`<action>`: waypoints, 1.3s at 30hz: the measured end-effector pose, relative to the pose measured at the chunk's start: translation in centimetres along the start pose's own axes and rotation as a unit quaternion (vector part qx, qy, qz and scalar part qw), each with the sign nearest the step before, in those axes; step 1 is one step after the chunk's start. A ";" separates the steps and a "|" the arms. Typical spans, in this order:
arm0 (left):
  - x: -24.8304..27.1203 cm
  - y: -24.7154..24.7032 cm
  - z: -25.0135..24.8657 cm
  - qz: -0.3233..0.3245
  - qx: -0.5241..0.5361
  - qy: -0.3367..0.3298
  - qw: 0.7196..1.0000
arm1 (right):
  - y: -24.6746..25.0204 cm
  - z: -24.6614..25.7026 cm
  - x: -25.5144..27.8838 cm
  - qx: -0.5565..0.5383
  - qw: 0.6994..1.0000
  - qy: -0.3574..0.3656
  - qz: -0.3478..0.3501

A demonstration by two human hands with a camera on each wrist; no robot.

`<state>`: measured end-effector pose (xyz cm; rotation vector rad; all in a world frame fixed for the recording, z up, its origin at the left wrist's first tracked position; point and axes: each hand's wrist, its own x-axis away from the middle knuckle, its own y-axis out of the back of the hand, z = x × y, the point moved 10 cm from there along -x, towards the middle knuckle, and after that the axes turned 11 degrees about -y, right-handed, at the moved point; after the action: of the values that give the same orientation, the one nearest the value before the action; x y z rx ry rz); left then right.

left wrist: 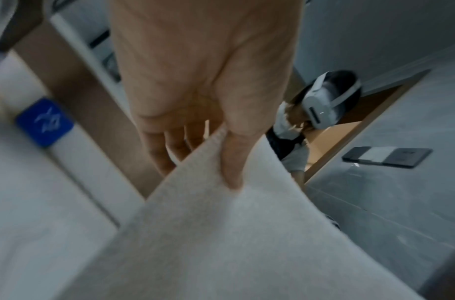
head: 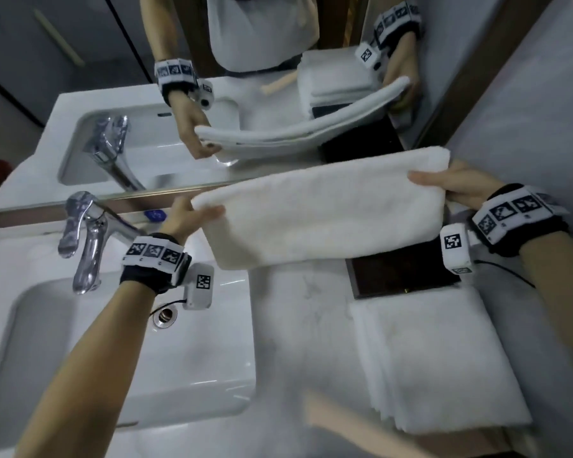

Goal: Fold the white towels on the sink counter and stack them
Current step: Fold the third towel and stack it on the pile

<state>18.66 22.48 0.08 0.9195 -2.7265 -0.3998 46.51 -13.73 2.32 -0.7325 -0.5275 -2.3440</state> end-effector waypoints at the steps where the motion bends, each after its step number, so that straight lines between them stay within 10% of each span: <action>1: 0.0 1.0 -1.6 -0.004 -0.028 -0.041 0.999 | 0.3 1.4 0.8 0.003 0.999 0.036 -0.011; 8: 5.2 2.6 -7.1 -0.064 -0.258 -0.318 0.910 | 1.8 7.5 5.5 0.313 0.879 0.274 -0.232; 12: 8.7 -3.5 -1.1 0.031 -0.387 -0.298 0.872 | 0.3 1.4 4.0 0.452 0.833 0.178 -0.263; 16: 11.6 -8.9 5.6 0.185 -0.411 -0.262 0.853 | -1.6 -7.7 1.6 0.591 0.798 -0.013 -0.118; 22: 8.5 -2.5 9.1 -0.050 -0.247 -0.032 0.967 | 0.3 -6.4 0.7 0.475 0.863 -0.047 -0.166; 26: 8.0 -6.1 12.7 0.050 -0.075 0.243 0.966 | 0.0 -6.6 -0.9 0.397 0.897 -0.088 -0.175; 29: 6.4 -7.0 11.9 0.065 -0.122 0.203 0.969 | -0.3 -7.9 -2.0 0.393 0.894 -0.143 -0.163; 33: 3.9 -4.6 9.2 -0.065 -0.097 0.108 0.987 | -0.5 -6.6 -3.0 0.271 0.943 -0.098 -0.164; 39: 3.1 -3.6 9.6 -0.062 -0.193 0.147 0.968 | -0.5 -3.4 -1.9 0.272 0.936 -0.003 -0.226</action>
<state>15.34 19.57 -9.71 0.9534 -2.2230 -0.7228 46.17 -14.38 -1.51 -0.3775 -1.4003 -2.4086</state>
